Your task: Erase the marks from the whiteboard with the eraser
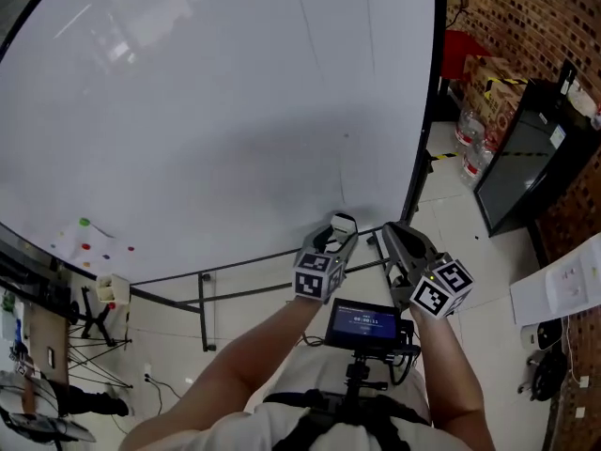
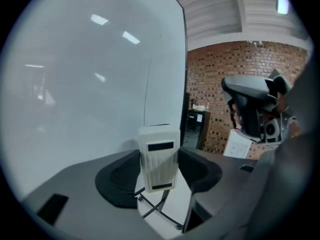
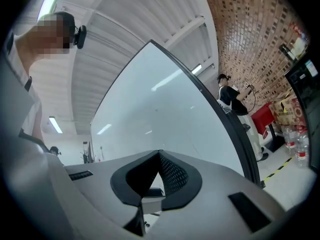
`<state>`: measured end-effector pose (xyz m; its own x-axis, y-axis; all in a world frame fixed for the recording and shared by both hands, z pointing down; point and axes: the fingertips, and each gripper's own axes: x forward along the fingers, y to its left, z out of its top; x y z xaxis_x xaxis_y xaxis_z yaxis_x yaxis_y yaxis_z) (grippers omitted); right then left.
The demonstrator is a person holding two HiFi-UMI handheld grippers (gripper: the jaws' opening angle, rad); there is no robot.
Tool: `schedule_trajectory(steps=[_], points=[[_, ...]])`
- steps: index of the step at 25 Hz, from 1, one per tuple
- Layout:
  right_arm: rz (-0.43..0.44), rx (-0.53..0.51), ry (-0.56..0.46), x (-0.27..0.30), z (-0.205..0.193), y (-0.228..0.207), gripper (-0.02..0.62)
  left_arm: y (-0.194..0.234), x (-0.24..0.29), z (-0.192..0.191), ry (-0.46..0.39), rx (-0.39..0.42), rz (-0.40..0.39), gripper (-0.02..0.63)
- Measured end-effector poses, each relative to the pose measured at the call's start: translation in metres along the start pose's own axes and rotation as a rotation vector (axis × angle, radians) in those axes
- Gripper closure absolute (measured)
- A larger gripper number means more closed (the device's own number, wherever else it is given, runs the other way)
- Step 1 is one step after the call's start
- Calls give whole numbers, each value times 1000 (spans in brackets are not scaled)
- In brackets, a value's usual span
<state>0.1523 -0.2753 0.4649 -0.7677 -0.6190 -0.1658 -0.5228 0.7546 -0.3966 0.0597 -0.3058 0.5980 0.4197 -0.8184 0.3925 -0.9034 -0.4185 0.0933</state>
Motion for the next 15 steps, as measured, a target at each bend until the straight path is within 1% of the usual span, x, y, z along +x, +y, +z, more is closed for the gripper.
schedule_trajectory(steps=[3,6,9,12,15], points=[[31,30,21,8,1,-8,578,11,19,2,-12,-71,95,342],[54,52,44,9,0,-16,578,11,34,7,-24,-119,149,342],[71,65,62,11,-4,-24,578,12,45,10,-28,-141,201,339],[88,76,71,10,-3,-28,578,13,48,11,-50,-155,253,341],[101,82,67,7,1,-33,578,11,49,14,-62,-131,280,342]])
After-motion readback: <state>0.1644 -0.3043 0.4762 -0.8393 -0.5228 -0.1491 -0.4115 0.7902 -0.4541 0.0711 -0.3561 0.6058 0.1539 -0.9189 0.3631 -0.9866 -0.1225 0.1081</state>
